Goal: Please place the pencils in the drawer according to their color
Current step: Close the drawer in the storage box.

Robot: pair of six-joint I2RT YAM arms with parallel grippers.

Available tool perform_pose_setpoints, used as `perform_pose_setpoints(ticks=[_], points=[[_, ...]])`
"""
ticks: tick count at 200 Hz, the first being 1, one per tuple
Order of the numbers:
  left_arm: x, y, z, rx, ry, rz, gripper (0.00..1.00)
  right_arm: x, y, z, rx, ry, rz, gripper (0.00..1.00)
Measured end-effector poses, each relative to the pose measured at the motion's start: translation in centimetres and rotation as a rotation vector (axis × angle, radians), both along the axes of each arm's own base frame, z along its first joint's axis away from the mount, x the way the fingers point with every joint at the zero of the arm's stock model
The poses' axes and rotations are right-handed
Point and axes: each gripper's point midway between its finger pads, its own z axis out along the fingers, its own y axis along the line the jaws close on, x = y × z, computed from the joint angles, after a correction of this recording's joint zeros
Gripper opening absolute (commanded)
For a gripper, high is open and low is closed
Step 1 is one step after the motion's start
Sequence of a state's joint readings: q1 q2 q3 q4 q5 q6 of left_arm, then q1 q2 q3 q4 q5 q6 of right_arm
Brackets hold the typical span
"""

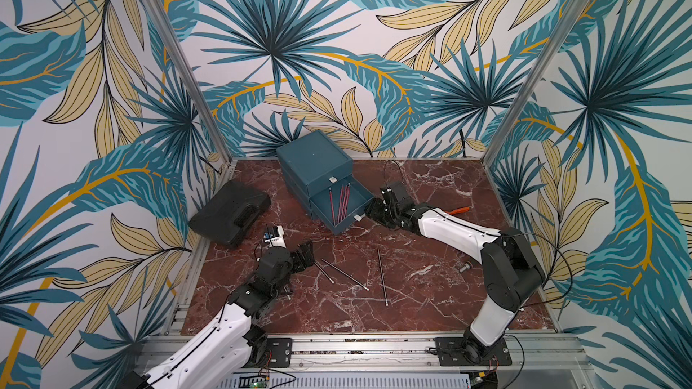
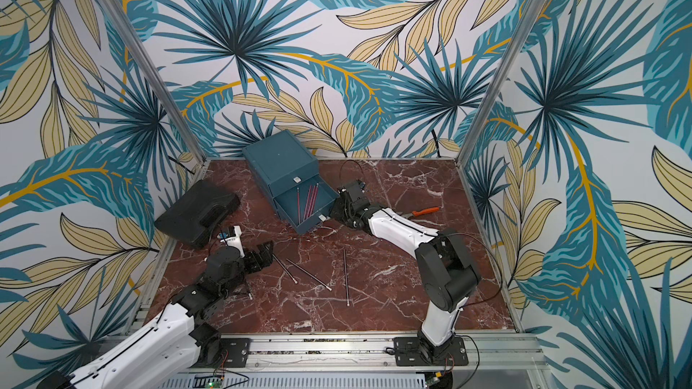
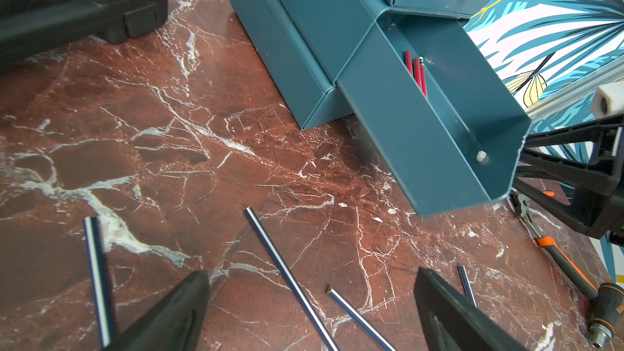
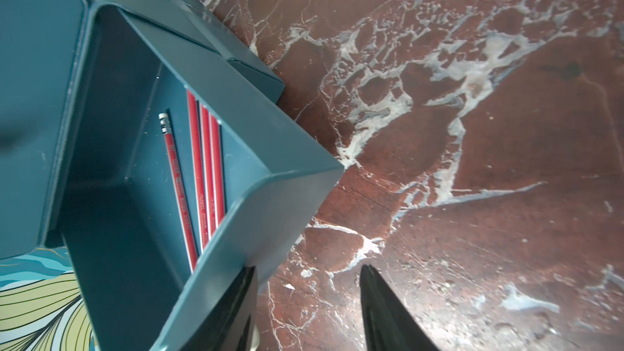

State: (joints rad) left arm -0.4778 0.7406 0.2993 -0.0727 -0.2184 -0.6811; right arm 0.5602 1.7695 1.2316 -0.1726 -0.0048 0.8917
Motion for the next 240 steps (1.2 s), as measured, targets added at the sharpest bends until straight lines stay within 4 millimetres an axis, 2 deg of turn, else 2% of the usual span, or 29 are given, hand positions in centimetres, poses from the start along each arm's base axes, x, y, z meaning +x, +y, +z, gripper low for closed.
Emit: perform_pose_setpoints(ticks=[77, 156, 199, 240], points=[[0.2, -0.1, 0.5, 0.001, -0.007, -0.001, 1.0, 0.0, 0.8, 0.3, 0.019, -0.01, 0.006, 0.53], [0.4, -0.2, -0.4, 0.014, 0.022, -0.001, 1.0, -1.9, 0.6, -2.2, 0.015, 0.04, 0.002, 0.53], [0.6, -0.3, -0.7, 0.017, 0.028, -0.002, 1.0, -2.2, 2.9, -1.3, 0.055, 0.025, 0.054, 0.53], [1.0, -0.5, -0.9, 0.022, 0.039, -0.003, 1.0, -0.9, 5.8, -0.6, 0.087, 0.011, 0.098, 0.53]])
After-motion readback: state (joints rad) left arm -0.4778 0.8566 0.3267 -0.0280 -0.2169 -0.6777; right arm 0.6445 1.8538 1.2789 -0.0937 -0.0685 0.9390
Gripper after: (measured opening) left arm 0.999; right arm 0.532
